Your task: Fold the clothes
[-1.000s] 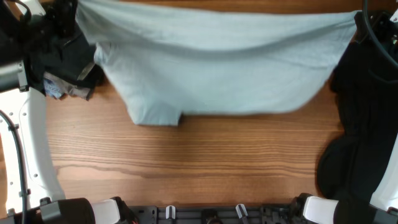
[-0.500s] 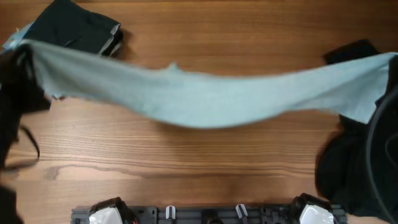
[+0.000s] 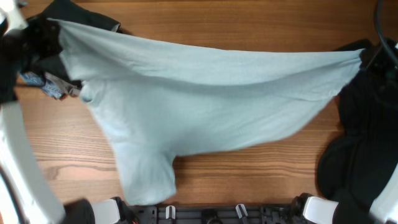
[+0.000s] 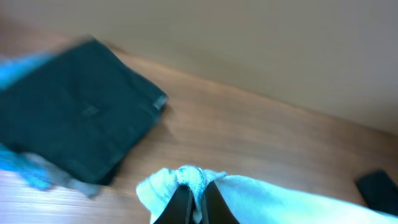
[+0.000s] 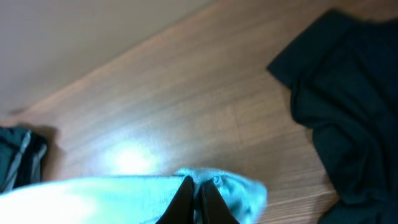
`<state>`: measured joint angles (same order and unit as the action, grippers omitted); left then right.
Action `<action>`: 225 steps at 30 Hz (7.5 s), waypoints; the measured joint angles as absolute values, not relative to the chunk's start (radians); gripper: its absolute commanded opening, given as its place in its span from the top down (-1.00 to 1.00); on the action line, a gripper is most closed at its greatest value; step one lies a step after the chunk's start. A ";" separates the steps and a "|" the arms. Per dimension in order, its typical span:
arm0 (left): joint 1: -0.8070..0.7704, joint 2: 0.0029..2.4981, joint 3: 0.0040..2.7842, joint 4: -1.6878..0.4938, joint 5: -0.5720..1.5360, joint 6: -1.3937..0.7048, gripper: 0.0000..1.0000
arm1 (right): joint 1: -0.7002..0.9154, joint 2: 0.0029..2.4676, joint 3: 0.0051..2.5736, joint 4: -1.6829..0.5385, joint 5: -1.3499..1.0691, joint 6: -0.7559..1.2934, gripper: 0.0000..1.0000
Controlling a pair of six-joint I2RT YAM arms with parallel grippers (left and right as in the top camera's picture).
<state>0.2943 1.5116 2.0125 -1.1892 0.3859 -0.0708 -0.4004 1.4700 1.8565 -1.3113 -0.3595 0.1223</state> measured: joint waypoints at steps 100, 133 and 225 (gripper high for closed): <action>0.264 1.932 1.272 -1.068 0.097 -0.050 -0.04 | -0.347 1.695 1.547 -1.304 -0.197 0.049 0.91; 0.286 1.931 1.426 -1.237 0.181 -0.006 0.13 | -0.347 1.695 1.547 -1.301 -0.178 0.049 0.92; 0.231 1.636 1.802 -0.841 0.237 -0.107 0.92 | -0.348 1.502 1.707 -1.158 -0.210 0.167 0.91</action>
<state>0.2306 1.6360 1.8015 -0.8410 0.2371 -0.1070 -0.3477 1.5017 1.7073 -1.1576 -0.2096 0.1665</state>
